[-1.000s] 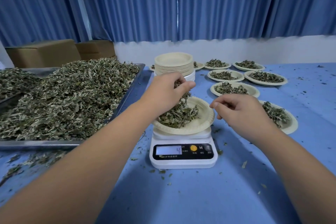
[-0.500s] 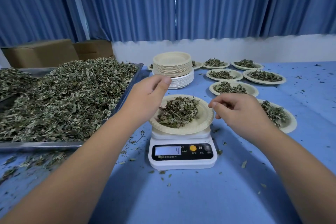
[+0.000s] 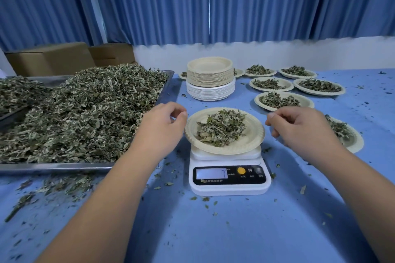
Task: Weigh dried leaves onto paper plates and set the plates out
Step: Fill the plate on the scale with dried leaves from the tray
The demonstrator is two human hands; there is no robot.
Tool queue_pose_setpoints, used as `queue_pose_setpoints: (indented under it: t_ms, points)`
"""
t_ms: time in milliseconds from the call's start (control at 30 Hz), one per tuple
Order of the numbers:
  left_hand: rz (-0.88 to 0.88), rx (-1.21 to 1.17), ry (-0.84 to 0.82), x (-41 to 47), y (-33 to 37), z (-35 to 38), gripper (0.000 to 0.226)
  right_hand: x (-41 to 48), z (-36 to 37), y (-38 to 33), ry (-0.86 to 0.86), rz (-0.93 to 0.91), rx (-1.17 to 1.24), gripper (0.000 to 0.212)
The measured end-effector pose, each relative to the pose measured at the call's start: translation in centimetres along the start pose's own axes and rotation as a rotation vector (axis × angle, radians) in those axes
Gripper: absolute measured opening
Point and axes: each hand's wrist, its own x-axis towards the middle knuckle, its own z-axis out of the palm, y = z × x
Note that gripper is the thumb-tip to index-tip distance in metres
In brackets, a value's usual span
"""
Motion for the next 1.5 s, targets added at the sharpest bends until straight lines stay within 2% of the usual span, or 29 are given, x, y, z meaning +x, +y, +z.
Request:
queue_pose_setpoints:
  t_ms: [100, 200, 367, 500, 667, 767, 933, 1133, 1233, 1500]
  points:
    - [-0.065, 0.075, 0.006, 0.2, -0.4, -0.3, 0.013, 0.1, 0.0, 0.0, 0.021, 0.078, 0.061, 0.026]
    - [-0.127, 0.155, 0.011, 0.4, -0.9, -0.8, 0.016, 0.2, 0.2, 0.2, -0.037, 0.163, 0.071, 0.021]
    - [-0.074, 0.068, 0.038, -0.2, 0.2, -0.6, 0.030, 0.0, 0.9, 0.1, -0.149, 0.314, 0.205, 0.018]
    - [-0.198, 0.092, -0.047, -0.8, 1.3, -0.2, 0.055, -0.2, 1.5, -0.1, -0.198, 0.378, 0.300, 0.021]
    - [-0.258, 0.055, -0.147, -0.7, 1.5, 0.0, 0.056, -0.3, 1.9, -0.2, -0.210, 0.405, 0.395, 0.015]
    - [-0.287, -0.084, -0.123, -0.7, 1.7, 0.0, 0.059, -0.2, 1.8, -0.3, -0.194, 0.421, 0.477, 0.030]
    - [-0.202, -0.216, -0.094, -1.6, 2.7, 0.5, 0.051, 0.1, 0.6, -0.6, -0.120, 0.426, 0.624, 0.025]
    - [-0.052, -0.332, -0.045, -2.4, 3.5, 0.8, 0.038, 1.3, -1.1, 0.1, 0.016, 0.430, 0.620, 0.024]
    - [0.028, -0.304, -0.025, -2.3, 3.0, 0.9, 0.033, 2.0, -2.7, 0.9, 0.126, 0.419, 0.637, 0.021]
    - [0.092, -0.198, 0.015, -1.4, 2.2, 1.8, 0.018, 3.9, -8.8, 6.0, 0.473, 0.494, 0.587, 0.021]
